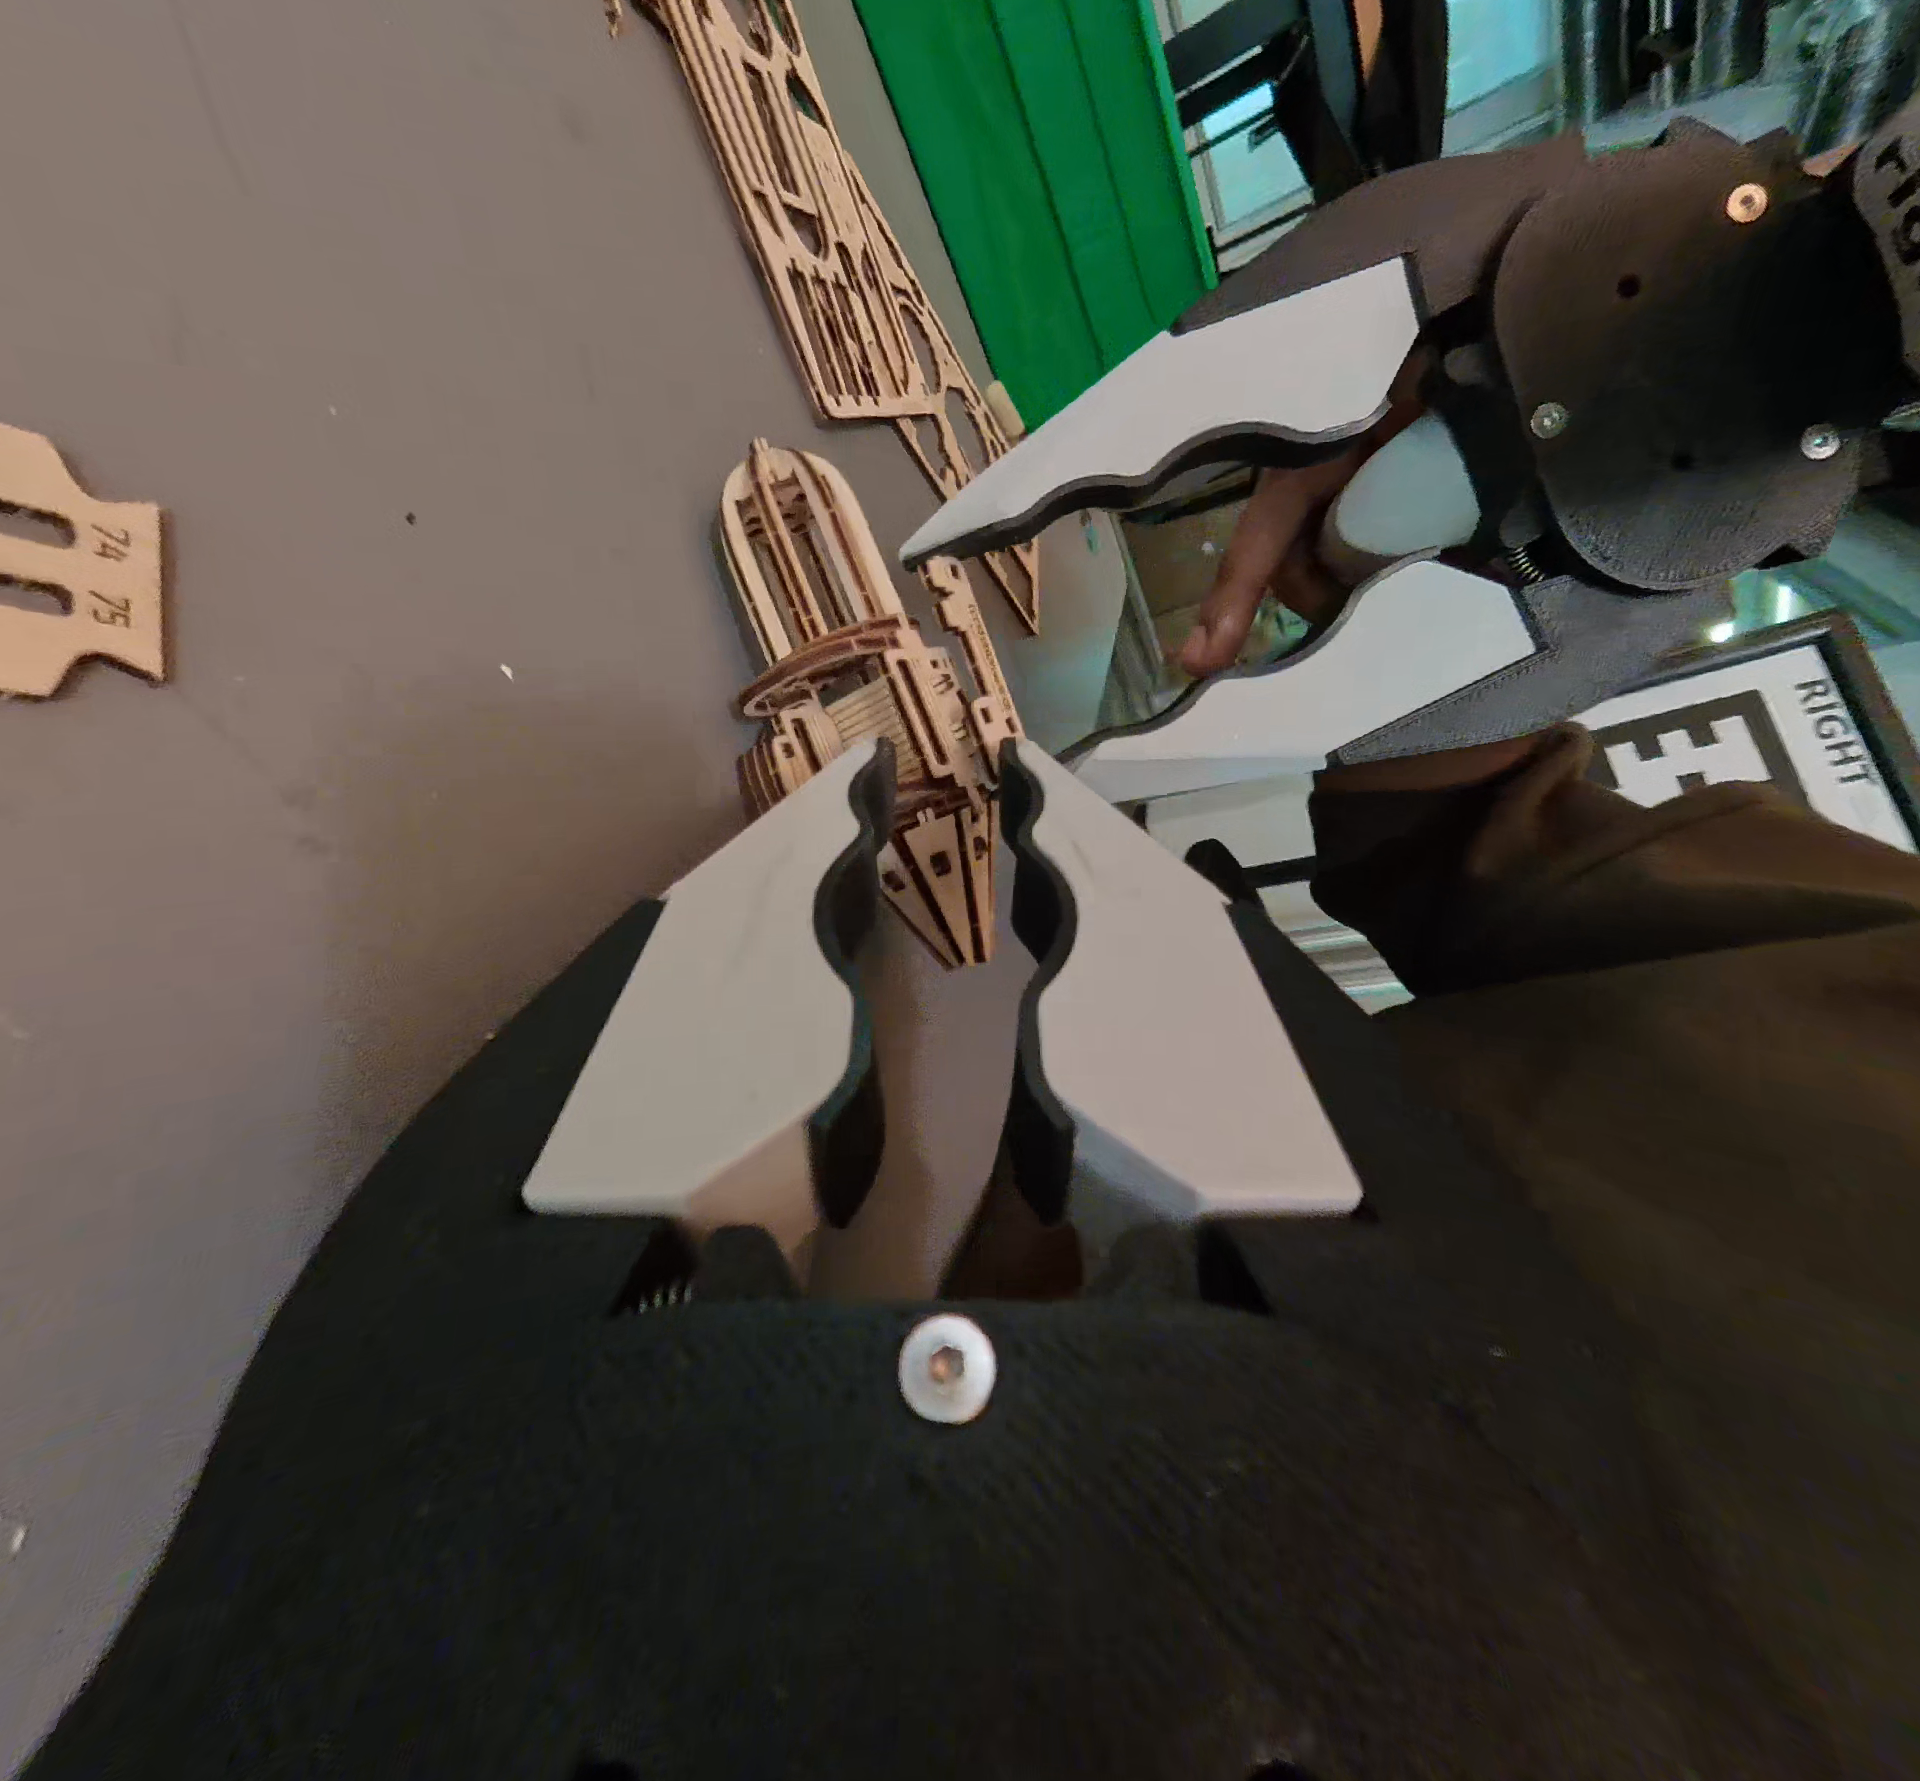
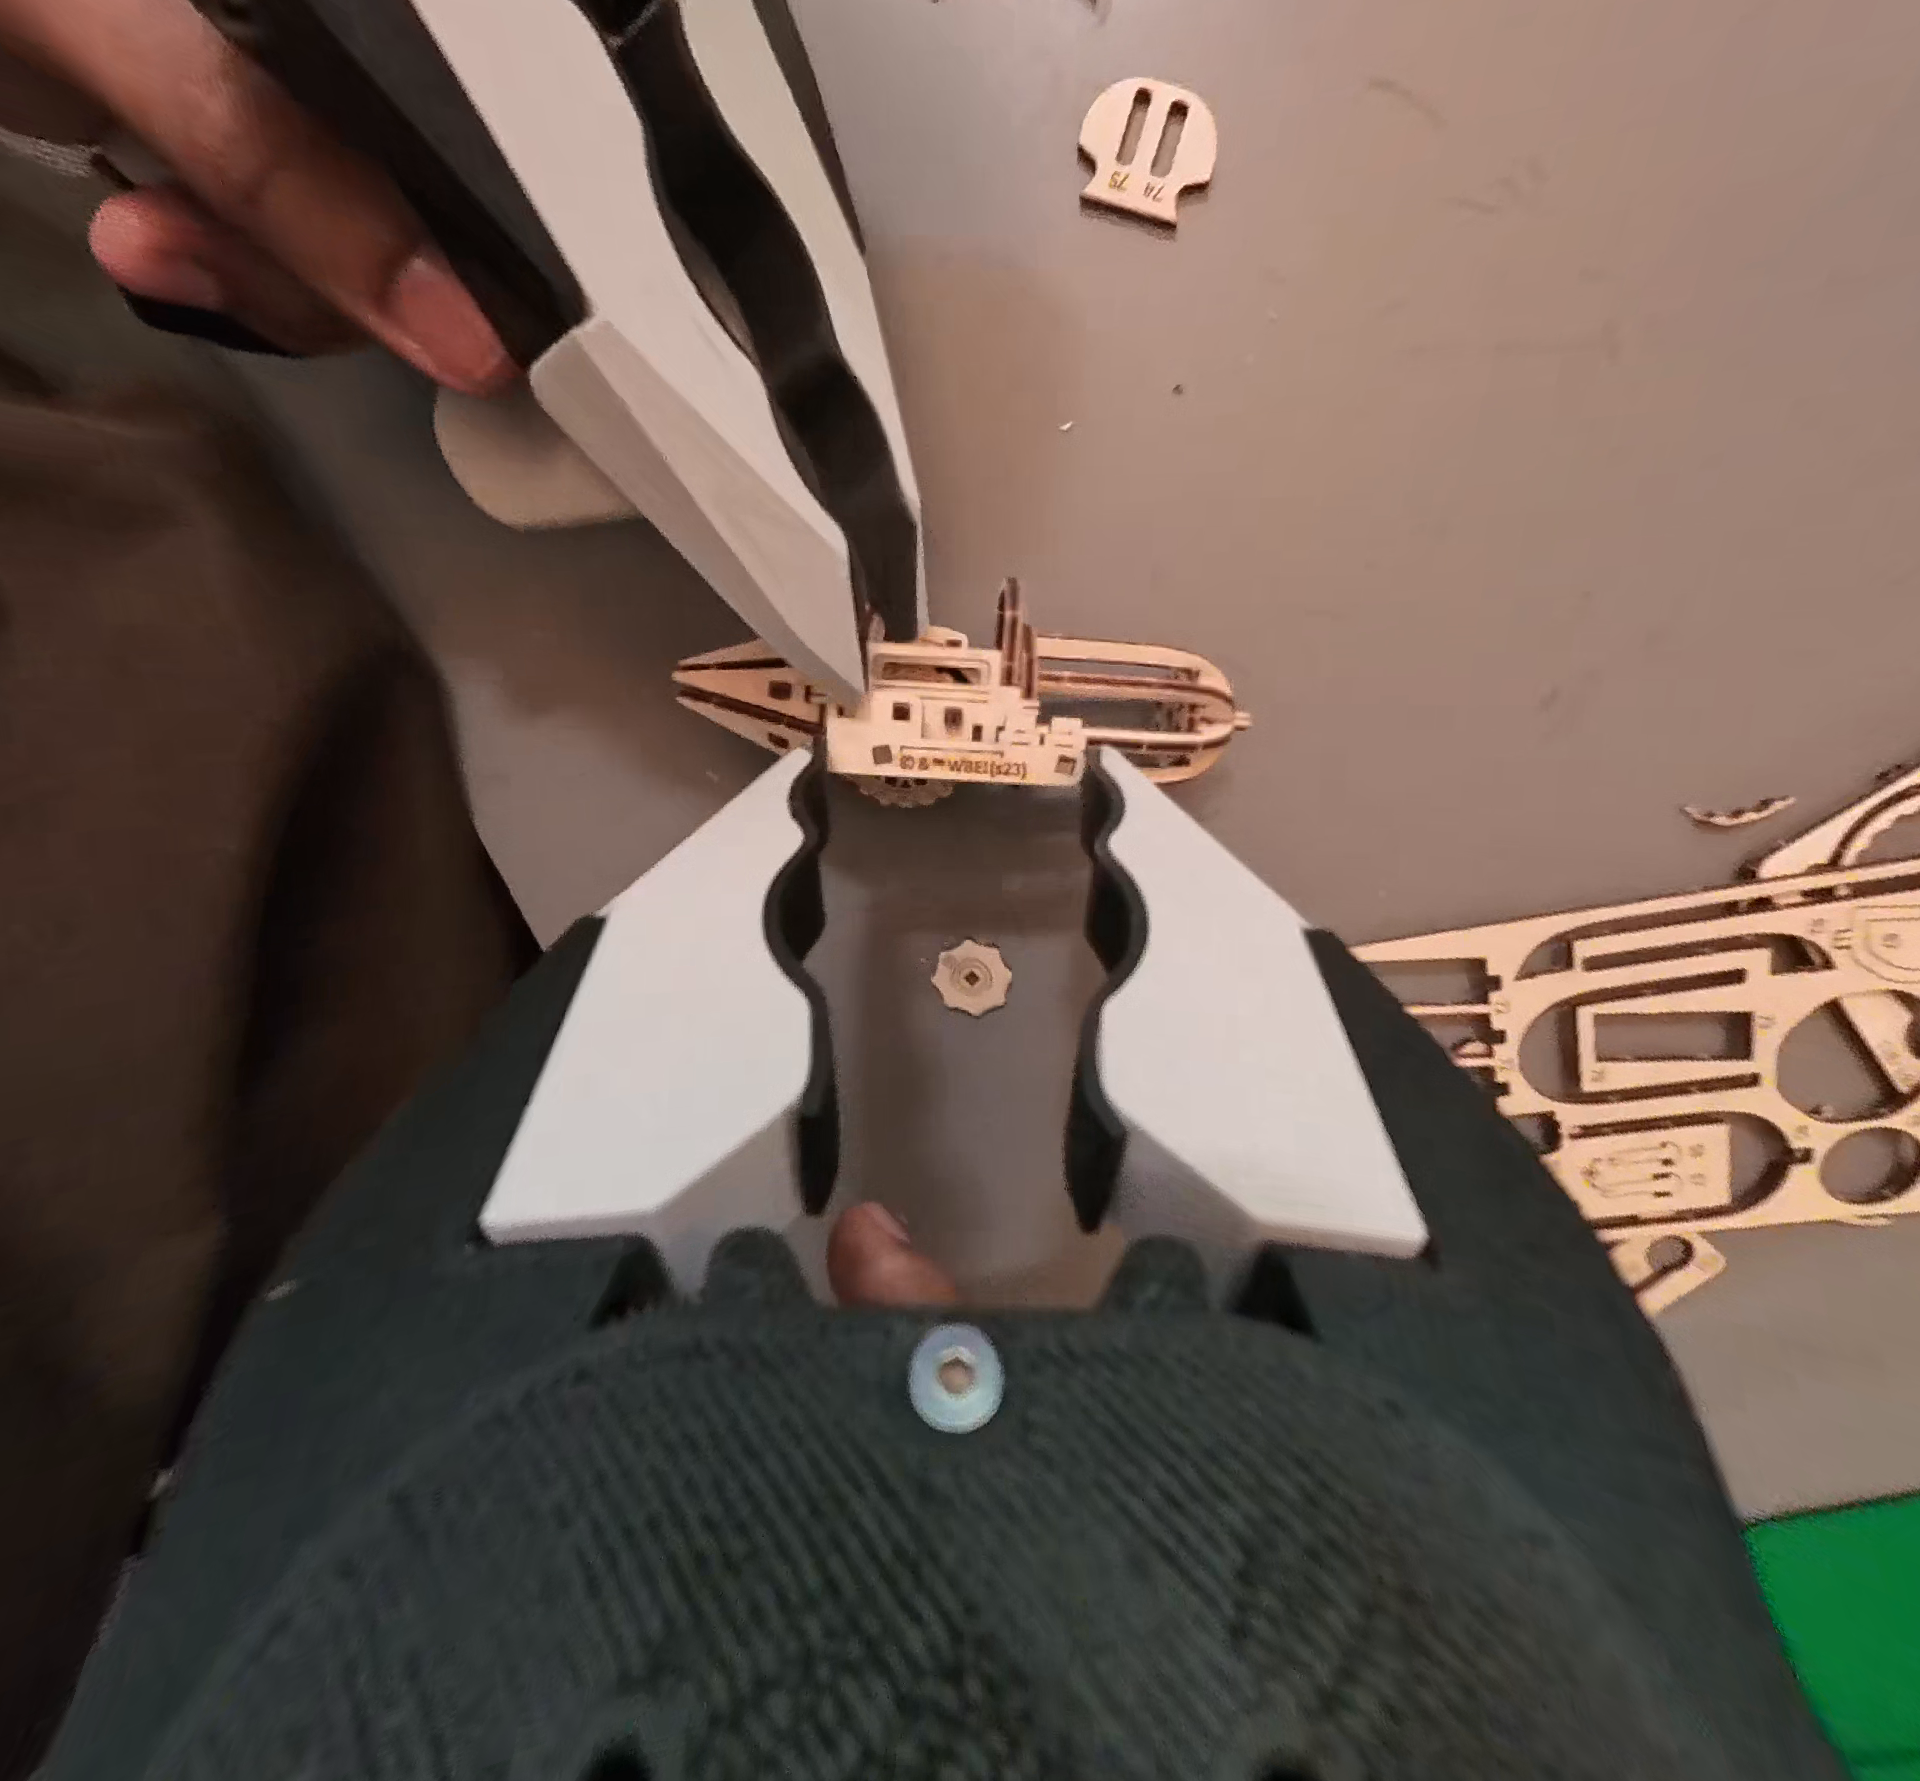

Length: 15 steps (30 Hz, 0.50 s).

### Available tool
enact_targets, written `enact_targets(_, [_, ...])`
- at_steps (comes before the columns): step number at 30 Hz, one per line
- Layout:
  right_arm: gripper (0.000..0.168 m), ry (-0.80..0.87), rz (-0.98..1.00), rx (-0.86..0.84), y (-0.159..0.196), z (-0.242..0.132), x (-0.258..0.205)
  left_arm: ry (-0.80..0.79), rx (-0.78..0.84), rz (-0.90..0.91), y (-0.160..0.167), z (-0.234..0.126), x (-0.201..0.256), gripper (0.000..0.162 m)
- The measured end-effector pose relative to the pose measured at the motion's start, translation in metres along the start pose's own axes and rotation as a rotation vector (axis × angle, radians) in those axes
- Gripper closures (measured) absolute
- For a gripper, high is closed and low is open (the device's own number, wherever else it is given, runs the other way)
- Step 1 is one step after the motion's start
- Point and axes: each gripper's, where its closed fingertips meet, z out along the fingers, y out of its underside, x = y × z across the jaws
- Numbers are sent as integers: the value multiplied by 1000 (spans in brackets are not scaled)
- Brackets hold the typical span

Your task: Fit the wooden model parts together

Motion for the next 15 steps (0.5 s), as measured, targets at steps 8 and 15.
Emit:
enact_targets(8, [121,-16,23,12,3,-1,5,89,-51,-114,-2,7,1,139])
enact_targets(15, [120,-55,-7,20,9,-4,11,126,-50,-178,-7,12,-2,145])
